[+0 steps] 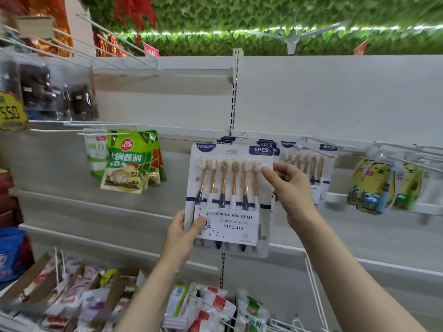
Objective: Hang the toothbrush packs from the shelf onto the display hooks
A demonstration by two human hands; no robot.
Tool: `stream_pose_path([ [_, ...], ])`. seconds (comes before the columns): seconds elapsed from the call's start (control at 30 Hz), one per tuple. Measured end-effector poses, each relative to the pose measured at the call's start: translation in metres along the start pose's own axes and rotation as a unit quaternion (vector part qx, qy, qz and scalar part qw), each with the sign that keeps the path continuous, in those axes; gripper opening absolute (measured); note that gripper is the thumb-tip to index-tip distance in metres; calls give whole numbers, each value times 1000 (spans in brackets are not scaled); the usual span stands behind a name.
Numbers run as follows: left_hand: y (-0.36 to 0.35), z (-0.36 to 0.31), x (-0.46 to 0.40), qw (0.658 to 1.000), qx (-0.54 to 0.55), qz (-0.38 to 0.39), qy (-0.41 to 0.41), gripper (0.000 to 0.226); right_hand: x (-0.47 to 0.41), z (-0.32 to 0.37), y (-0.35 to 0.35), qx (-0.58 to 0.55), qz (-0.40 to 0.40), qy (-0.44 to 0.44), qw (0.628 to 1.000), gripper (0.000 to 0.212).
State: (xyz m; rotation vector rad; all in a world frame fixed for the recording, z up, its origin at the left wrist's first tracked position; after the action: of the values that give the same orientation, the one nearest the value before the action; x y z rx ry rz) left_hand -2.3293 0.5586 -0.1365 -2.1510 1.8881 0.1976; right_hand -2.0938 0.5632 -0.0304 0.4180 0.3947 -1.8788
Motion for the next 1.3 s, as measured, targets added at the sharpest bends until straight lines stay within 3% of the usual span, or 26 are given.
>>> stream_pose_path([
  [0.37, -18, 5, -20, 999, 19, 15, -31, 17, -12, 1, 11, -23, -15, 38, 999, 19],
  [0.53, -21, 12, -25, 998, 7, 36, -41, 32, -14, -9, 16, -32, -10, 44, 998, 13],
  [0.77, -26, 27, -36, 998, 3, 33, -47, 28, -27, -25, 16, -18, -11, 50, 999, 15],
  [0.97, -39, 39, -66, 999, -1, 32, -23, 16, -55, -42, 12, 26, -17, 32, 999, 37],
  [1.3, -55, 52, -117, 999, -36, 40, 6, 16, -91, -50, 5, 102, -44, 27, 993, 25],
])
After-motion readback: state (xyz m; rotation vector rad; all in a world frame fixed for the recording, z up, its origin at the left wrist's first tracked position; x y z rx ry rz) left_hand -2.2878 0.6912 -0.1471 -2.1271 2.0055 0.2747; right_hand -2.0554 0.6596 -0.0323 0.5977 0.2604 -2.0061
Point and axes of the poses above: each hand's wrist, its own x-axis away from the middle knuckle, its own y-axis out of the back of the hand, z = x × y, the point moved 2 cm from there along -x, towards the middle knuckle, and after that the axes turned 2 degrees about -z, right-handed, at the moved point
